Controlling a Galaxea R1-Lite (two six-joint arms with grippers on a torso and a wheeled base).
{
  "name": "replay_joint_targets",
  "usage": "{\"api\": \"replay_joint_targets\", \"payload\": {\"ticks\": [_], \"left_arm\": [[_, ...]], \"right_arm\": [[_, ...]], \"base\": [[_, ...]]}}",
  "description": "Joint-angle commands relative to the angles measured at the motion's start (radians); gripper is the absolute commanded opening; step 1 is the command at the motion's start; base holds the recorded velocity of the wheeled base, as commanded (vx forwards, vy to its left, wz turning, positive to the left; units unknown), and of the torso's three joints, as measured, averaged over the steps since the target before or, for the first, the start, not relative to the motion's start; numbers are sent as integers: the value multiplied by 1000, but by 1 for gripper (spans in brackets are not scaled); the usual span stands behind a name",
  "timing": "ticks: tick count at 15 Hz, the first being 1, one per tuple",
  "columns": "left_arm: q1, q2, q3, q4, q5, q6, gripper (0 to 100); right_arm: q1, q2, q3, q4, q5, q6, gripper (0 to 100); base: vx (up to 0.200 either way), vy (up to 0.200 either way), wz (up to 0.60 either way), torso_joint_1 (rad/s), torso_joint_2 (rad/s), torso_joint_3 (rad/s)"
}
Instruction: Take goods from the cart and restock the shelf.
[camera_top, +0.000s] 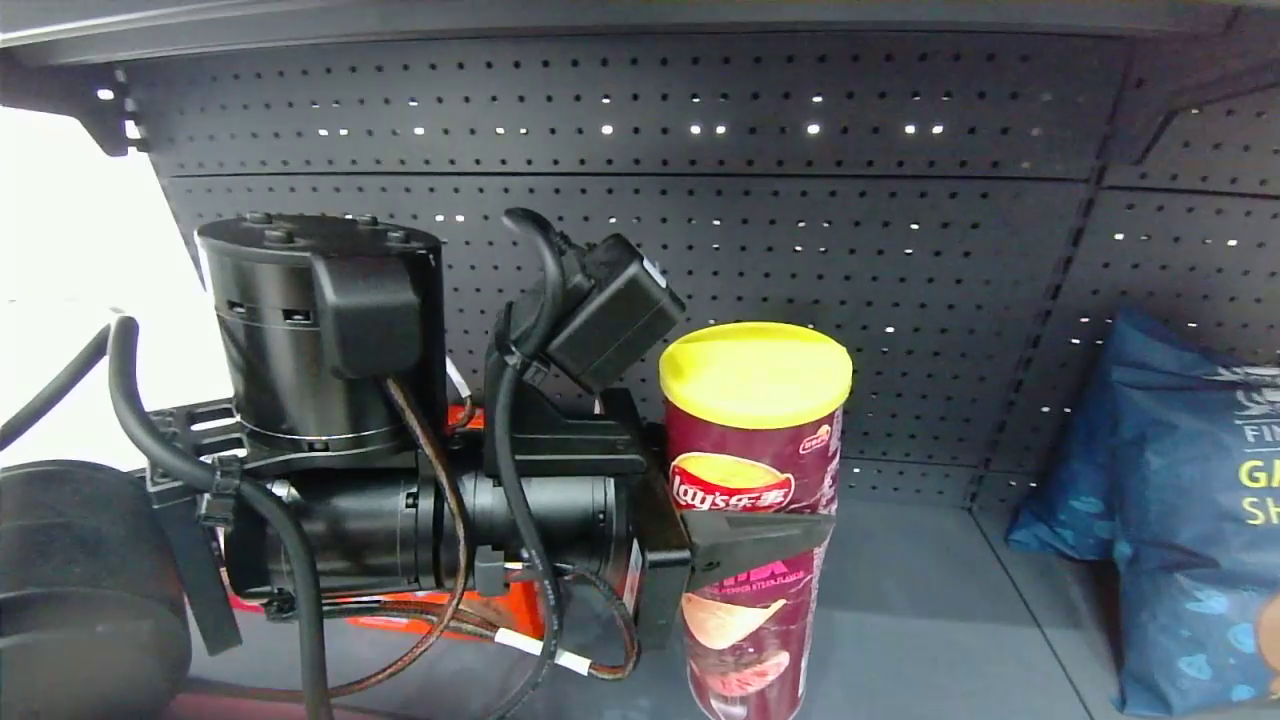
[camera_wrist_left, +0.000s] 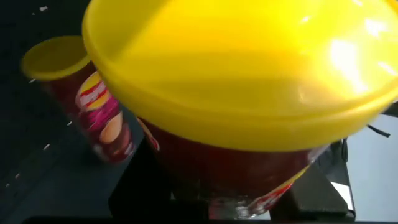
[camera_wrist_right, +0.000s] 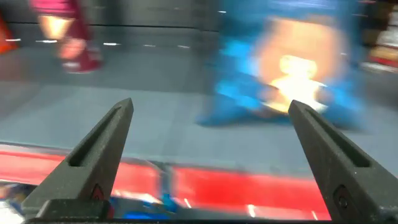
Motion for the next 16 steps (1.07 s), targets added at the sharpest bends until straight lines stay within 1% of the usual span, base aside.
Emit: {"api": "replay_joint_targets", "payload": {"ticks": [1, 9, 10, 12, 13, 14, 15, 16], "left_arm": [[0, -1, 4, -2, 0, 0, 0], [0, -30, 24, 1, 2, 3, 0], [-3, -59, 53, 2, 3, 3, 0], [-1, -131, 121, 6, 9, 2, 0], [9, -176, 165, 7, 9, -2, 0], [17, -231, 207, 22, 11, -8, 0], [17, -258, 222, 50, 11, -20, 0], [17, -278, 224, 76, 11, -28, 0]], "right_arm": [[0, 1, 0, 0, 0, 0, 100], [0, 1, 0, 1, 3, -3, 100], [0, 1, -2, 4, -20, -4, 100], [-5, 9, -3, 4, -24, -17, 100], [-5, 9, -3, 3, -24, -17, 100], [-6, 14, -20, -5, -38, 29, 100], [1, 145, -218, 4, -50, 210, 100], [4, 302, -311, 14, -52, 293, 100]], "base": [[0, 0, 0, 0, 0, 0], [0, 0, 0, 0, 0, 0], [0, 0, 0, 0, 0, 0], [0, 0, 0, 0, 0, 0], [0, 0, 0, 0, 0, 0], [0, 0, 0, 0, 0, 0], [0, 0, 0, 0, 0, 0], [0, 0, 0, 0, 0, 0]]}}
